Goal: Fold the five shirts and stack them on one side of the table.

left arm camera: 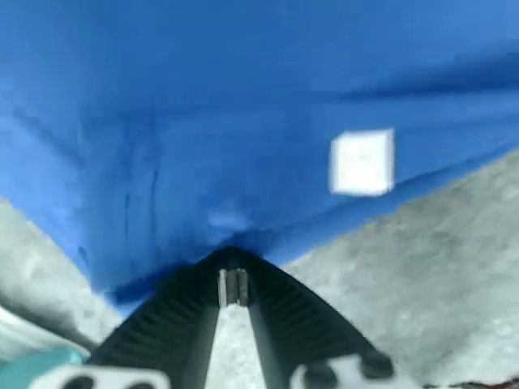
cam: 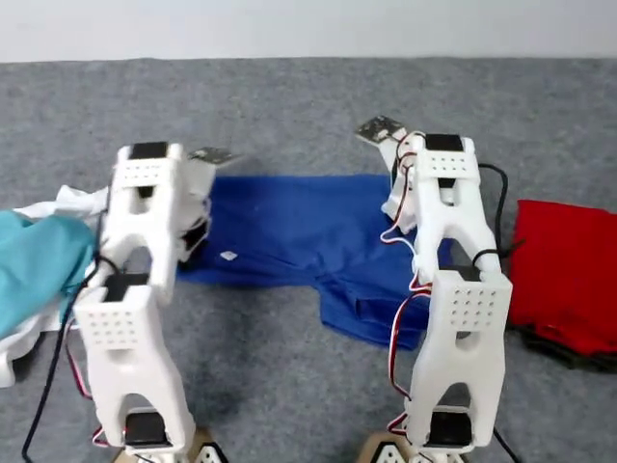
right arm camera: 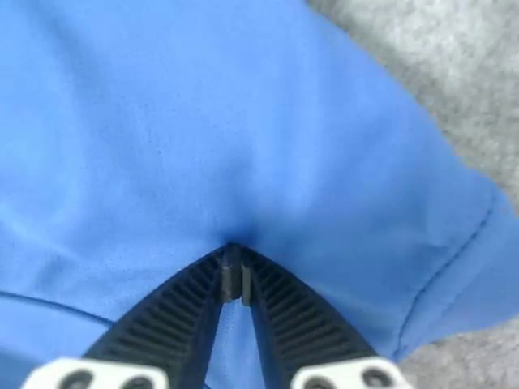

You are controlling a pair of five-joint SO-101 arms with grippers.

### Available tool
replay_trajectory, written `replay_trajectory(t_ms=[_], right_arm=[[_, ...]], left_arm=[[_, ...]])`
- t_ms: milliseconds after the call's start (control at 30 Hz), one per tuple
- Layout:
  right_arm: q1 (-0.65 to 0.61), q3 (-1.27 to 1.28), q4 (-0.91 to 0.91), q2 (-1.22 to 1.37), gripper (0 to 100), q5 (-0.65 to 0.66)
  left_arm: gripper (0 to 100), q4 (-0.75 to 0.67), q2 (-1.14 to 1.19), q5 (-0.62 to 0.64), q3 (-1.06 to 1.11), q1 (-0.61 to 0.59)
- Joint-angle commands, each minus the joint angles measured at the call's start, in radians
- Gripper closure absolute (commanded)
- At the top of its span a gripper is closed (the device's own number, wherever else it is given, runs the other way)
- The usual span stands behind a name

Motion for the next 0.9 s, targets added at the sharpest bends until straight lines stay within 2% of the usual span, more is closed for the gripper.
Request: replay_trajectory(t_ms=[0,200,333,467,667,867], right_arm=[[0.028,-0.054,-0.033,0.001,98.8,0.025],[0.033,-0.054,-0.031,-0.005,98.8,0.025],[0.03,-0.054,-0.031,-0.005,98.8,0.025],[0.028,-0.054,-0.033,-0.005,98.8,0.025],[0.03,-0.054,-0.028,-0.007,98.8,0.025],[0.033,-0.054,-0.027,-0.007,98.8,0.025]], left_arm=[[99,0.037,-0.155,-0.015,0.058,-0.049],[99,0.032,-0.456,-0.048,0.162,0.031],[99,-0.054,-0.516,-0.014,0.162,0.126],[99,-0.198,-0.446,0.098,0.165,0.167],[99,-0.265,-0.229,0.109,0.16,0.161],[99,-0.313,-0.133,0.103,0.16,0.087]])
